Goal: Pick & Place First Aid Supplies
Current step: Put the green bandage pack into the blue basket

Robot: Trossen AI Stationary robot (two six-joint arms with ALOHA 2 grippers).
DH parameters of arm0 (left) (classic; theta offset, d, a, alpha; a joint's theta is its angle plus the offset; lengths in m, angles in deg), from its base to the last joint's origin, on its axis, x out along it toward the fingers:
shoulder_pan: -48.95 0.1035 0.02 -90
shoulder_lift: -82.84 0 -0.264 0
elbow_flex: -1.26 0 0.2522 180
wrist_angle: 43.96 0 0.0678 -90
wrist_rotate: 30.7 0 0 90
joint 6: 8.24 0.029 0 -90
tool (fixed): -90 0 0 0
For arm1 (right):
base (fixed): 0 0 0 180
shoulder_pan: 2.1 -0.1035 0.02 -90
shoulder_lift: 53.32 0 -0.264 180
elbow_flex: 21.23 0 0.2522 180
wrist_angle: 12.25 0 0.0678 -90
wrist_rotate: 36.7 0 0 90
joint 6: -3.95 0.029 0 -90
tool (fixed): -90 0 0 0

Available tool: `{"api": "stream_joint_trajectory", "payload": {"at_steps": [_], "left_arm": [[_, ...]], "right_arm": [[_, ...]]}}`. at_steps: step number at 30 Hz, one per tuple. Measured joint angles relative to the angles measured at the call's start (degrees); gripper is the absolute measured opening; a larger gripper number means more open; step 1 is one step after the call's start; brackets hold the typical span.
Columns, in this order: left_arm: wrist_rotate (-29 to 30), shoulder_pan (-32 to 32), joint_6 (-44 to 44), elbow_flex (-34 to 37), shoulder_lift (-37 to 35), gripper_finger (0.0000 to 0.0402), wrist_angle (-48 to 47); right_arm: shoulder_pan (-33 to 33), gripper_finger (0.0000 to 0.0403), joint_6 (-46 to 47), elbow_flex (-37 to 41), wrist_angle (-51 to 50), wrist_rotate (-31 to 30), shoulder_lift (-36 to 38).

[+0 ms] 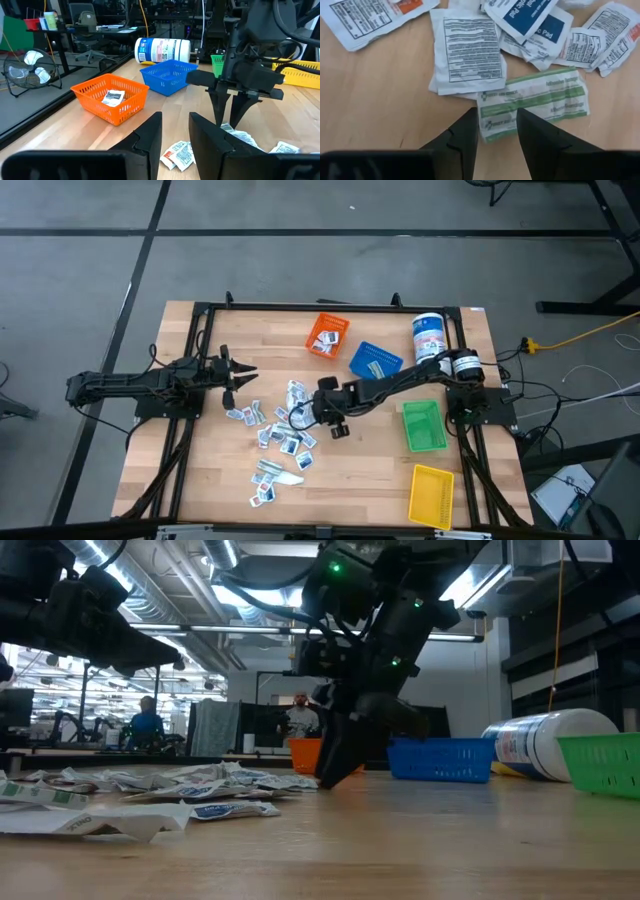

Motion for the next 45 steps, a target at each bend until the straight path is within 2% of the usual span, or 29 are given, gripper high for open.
{"api": "stream_joint_trajectory", "payload": {"at_steps": [4,12,17,34,45], "left_arm": [[0.00,0.00,-0.02,0.00,0.00,0.0093,0.00],[0.00,0.00,-0.01,0.00,0.00,0.0093,0.00],[0.00,0.00,0.00,0.00,0.00,0.0091,0.00],[0.00,0.00,-0.01,0.00,0.00,0.0093,0.01],[0.00,0.02,-0.01,0.00,0.02,0.0093,-0.02]], "right_arm": [[0.49,0.0107,1.48,0.00,0.07,-0.19,-0.02],[0.64,0.0009,4.51,0.00,-0.31,-0.93,-0.11],[0.64,0.0014,6.86,0.00,-0.31,-0.90,-0.11],[0.62,0.0006,6.47,-0.02,1.97,-0.48,1.24],[0.49,0.0004,5.23,-1.41,-3.22,-0.49,3.13]]}}
